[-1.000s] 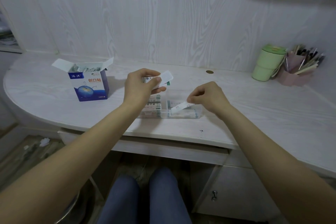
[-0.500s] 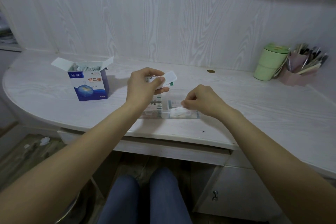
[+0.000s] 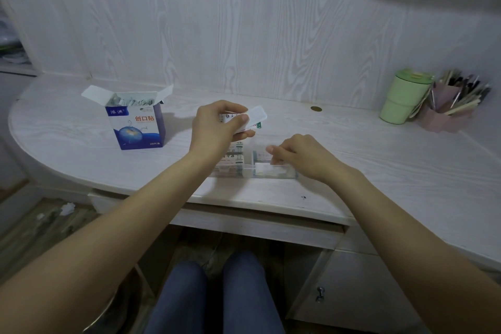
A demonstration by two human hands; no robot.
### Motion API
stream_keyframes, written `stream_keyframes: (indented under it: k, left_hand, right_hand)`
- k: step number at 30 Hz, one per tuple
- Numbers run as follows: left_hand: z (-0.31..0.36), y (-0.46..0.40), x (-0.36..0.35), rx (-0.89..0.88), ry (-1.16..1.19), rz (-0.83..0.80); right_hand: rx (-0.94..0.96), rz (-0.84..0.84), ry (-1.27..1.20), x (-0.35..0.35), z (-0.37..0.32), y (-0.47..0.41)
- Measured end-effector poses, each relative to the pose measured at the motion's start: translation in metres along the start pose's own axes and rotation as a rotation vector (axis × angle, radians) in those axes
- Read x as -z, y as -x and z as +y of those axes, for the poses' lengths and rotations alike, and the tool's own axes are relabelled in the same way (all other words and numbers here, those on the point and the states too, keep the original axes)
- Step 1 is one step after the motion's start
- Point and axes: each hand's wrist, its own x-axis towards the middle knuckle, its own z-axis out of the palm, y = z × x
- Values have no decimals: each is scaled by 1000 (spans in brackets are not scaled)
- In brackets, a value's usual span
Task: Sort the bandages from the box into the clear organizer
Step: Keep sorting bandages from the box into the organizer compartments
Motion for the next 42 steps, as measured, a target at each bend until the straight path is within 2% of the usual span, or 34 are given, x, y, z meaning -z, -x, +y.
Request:
stream_keyframes:
  k: [3,11,13,15,18,22,26,29,35,39,42]
  left_hand:
    - [0,0,0,-5,-6,-1]
    - [2,1,-2,1,18,-18]
    - [2,1,-1,1,17,-25]
    - [2,1,1,1,17,-35]
    - [2,4,1,17,33,-64]
    - [6,8,-1,56,68,-156]
    - [7,6,0,140,158,-198]
    - [6,0,3,177,216,-172]
    - [-4,-15,8,274,255,-19]
    - [-10,-24,12,309,274,42]
    - [-13,-27,11,319,266,48]
  right_hand:
    - [7,40,-2,0,1,1]
    - [-15,-65,-28,-1,-5,-1]
    - [4,-21,-45,1,-5,-2]
    - [18,127,-175,3,-6,-1]
    - [47,308,-537,10,-13,0]
    - [135,313,-583,13,-18,-2]
    - [10,385,-687,14,-18,-6]
    - [-40,369,-752,16,-15,-9]
    - [-62,385,-1352,22,-5,-17]
    - [-132,326,-1338,23,8,-26]
    - [-129,359,-981,22,20,-32]
